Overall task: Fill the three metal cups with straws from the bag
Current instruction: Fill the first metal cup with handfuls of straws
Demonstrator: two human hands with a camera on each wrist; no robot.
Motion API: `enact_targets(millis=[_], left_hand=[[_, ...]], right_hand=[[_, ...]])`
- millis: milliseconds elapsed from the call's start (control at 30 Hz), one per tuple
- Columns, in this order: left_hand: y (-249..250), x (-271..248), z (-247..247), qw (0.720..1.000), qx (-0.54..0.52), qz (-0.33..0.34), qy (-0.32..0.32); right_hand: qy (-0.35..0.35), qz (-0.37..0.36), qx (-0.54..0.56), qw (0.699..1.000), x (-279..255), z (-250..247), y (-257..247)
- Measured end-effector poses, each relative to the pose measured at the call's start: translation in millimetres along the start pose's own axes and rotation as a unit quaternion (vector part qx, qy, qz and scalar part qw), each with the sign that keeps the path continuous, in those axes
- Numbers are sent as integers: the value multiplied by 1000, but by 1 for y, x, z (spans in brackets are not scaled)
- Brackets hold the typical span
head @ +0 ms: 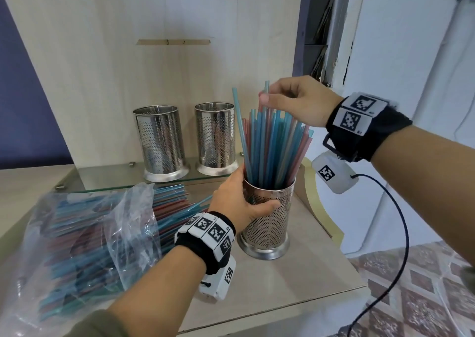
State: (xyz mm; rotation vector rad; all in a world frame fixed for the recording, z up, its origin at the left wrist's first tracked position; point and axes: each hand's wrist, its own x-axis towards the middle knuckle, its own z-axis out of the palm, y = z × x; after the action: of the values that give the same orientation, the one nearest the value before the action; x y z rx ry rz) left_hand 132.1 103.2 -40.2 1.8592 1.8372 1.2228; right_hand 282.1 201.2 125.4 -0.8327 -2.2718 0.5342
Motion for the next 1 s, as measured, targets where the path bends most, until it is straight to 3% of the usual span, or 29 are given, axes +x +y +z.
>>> enact_targets(millis=[167, 333, 433, 567, 767, 833, 900, 1000], left_hand=[[0, -1, 0, 1000, 4, 5, 5], [-1, -1, 1, 1000, 1, 4, 12], [-3, 0, 3, 1000, -5, -1, 12], [-4, 1, 3, 1000, -11, -4, 8], [-3, 0, 2, 1000, -12, -8, 9], [-3, -1, 2, 1000, -15, -7, 10], [-3, -1, 2, 1000, -16, -2, 14], [-3, -2, 2, 1000, -16, 4, 13]], right_hand=[[-33, -16, -18, 999, -5, -4, -2], [74, -148, -63, 984, -22, -9, -15], [24, -185, -178, 966, -23, -4, -25], [-66, -152, -313, 935, -22, 12, -25], [-86, -160, -335, 925, -24, 17, -18], [-54, -199, -345, 916, -29, 18, -15], [42, -223, -329, 916, -37, 12, -11], [158, -168, -204, 951, -55, 3, 0]])
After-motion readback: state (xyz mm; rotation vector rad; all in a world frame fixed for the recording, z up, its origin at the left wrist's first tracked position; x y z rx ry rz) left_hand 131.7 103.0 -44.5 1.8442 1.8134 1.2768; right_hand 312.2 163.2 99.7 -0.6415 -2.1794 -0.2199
